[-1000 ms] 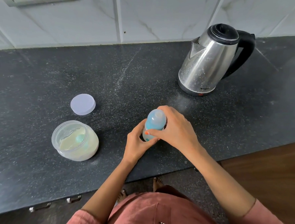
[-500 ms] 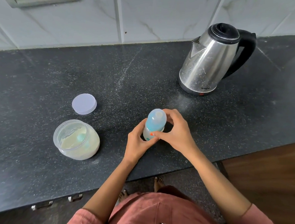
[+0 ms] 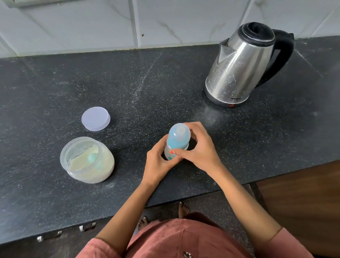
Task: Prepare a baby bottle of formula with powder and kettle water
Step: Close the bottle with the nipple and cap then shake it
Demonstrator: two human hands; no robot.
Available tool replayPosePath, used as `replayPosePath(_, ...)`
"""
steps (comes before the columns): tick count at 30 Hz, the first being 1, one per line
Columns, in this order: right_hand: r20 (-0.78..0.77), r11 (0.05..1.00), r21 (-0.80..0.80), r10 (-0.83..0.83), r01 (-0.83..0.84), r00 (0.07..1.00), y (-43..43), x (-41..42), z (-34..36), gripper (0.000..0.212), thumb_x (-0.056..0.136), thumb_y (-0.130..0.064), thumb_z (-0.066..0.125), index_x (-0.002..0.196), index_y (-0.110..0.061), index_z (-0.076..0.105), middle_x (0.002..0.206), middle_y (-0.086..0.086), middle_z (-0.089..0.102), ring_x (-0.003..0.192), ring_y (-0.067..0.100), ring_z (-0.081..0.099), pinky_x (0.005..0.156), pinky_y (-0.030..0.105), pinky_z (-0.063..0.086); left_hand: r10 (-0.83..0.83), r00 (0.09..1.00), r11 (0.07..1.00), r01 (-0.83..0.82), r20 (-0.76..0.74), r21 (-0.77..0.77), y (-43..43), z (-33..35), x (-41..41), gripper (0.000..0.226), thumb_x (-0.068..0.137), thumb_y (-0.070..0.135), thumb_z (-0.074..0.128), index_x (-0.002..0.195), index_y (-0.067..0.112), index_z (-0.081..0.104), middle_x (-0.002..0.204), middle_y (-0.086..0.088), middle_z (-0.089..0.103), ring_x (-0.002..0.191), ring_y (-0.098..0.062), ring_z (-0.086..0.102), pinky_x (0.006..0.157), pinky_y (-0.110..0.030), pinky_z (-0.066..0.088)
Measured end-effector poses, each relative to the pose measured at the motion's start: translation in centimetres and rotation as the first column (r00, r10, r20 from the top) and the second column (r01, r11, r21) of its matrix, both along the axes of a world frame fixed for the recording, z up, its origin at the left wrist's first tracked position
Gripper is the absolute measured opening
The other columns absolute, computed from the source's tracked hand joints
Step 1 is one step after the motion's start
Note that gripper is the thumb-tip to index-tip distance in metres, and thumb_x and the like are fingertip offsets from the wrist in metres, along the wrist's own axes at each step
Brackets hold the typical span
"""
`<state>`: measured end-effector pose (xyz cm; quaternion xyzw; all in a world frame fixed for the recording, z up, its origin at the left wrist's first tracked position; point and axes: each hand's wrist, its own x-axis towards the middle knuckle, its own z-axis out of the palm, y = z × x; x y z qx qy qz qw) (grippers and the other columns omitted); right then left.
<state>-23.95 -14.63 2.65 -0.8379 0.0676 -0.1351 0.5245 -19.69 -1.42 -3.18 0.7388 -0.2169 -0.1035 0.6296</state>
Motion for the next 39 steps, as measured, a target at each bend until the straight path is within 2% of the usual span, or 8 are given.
replayPosePath(3,-0.008,0.999,-0.031,-0.013,0.013,1.000,0.8,0.3,0.0,0.066,0.056,-0.017,0.086,0.113,-0.012,0.053,0.109,0.004,0.044,0.102,0.007,0.048,0.087,0.005,0.035,0.018,1.000,1.000,-0.018,0.015,0.006,0.1,0.2,0.0,0.054,0.069,0.034,0.072,0.115,0.050,0.049,0.110,0.028,0.063,0.104,0.003,0.059,0.086,-0.017,0.047)
replayPosePath(7,-0.100,0.954,0.202,0.244,-0.220,0.965,-0.7,-0.2,0.5,0.073,0.067,-0.005,0.074,0.126,-0.030,0.038,0.136,0.003,0.045,0.127,0.011,0.042,0.106,0.020,0.032,0.000,1.000,1.000,0.000,0.006,-0.008,0.2,0.0,0.0,0.057,0.071,0.031,0.076,0.118,0.047,0.049,0.115,0.017,0.064,0.109,-0.004,0.059,0.091,-0.025,0.048)
replayPosePath(10,-0.109,0.933,0.269,0.275,-0.238,0.955,-1.6,-0.2,0.5,0.067,0.069,0.003,0.067,0.122,-0.030,0.043,0.130,-0.003,0.051,0.122,0.004,0.047,0.104,0.020,0.035,-0.007,1.000,1.000,0.007,0.000,-0.020,0.1,0.0,0.0,0.056,0.070,0.032,0.078,0.118,0.044,0.052,0.115,0.017,0.065,0.108,-0.005,0.060,0.092,-0.026,0.048)
replayPosePath(18,-0.054,0.997,0.076,0.008,-0.004,0.999,0.5,0.5,-0.1,0.061,0.057,-0.007,0.084,0.107,-0.018,0.050,0.108,0.003,0.045,0.102,0.014,0.051,0.089,0.026,0.046,0.010,1.000,1.000,-0.010,0.028,0.000,0.2,0.0,0.1,0.058,0.070,0.027,0.077,0.116,0.049,0.049,0.112,0.028,0.062,0.104,0.002,0.059,0.087,-0.018,0.048)
replayPosePath(24,-0.143,0.904,0.322,0.338,-0.279,0.930,-1.5,0.0,0.8,0.072,0.069,0.009,0.070,0.124,-0.026,0.041,0.132,0.002,0.047,0.125,0.009,0.045,0.106,0.022,0.034,-0.008,1.000,1.000,0.008,0.007,-0.020,0.1,0.0,0.0,0.055,0.070,0.039,0.075,0.116,0.052,0.050,0.115,0.021,0.064,0.109,-0.004,0.059,0.092,-0.025,0.048)
replayPosePath(28,-0.160,0.934,0.307,0.239,-0.182,0.958,-2.0,0.1,1.0,0.062,0.066,0.016,0.069,0.110,-0.024,0.048,0.119,0.002,0.054,0.108,-0.003,0.053,0.097,0.015,0.040,-0.002,1.000,1.000,0.002,0.008,-0.010,0.1,0.1,0.0,0.056,0.068,0.044,0.077,0.116,0.054,0.050,0.116,0.023,0.062,0.109,-0.002,0.059,0.093,-0.022,0.047)
replayPosePath(34,-0.120,0.994,0.092,0.071,-0.060,0.990,-0.2,0.5,0.5,0.061,0.060,-0.003,0.081,0.109,-0.019,0.047,0.110,0.001,0.043,0.100,0.000,0.048,0.087,0.011,0.042,0.007,0.999,1.000,-0.007,0.032,0.010,0.2,-0.1,0.2,0.060,0.070,0.029,0.079,0.118,0.051,0.049,0.115,0.018,0.064,0.108,-0.004,0.060,0.093,-0.030,0.049)
replayPosePath(39,-0.174,0.942,0.207,0.299,-0.262,0.938,-1.5,0.1,0.9,0.071,0.071,0.003,0.072,0.129,-0.023,0.040,0.136,0.000,0.045,0.124,0.006,0.044,0.104,0.017,0.034,-0.002,1.000,1.000,0.002,0.003,-0.002,0.1,-0.1,0.1,0.058,0.071,0.027,0.078,0.121,0.037,0.052,0.114,0.012,0.066,0.108,-0.006,0.060,0.093,-0.034,0.050)
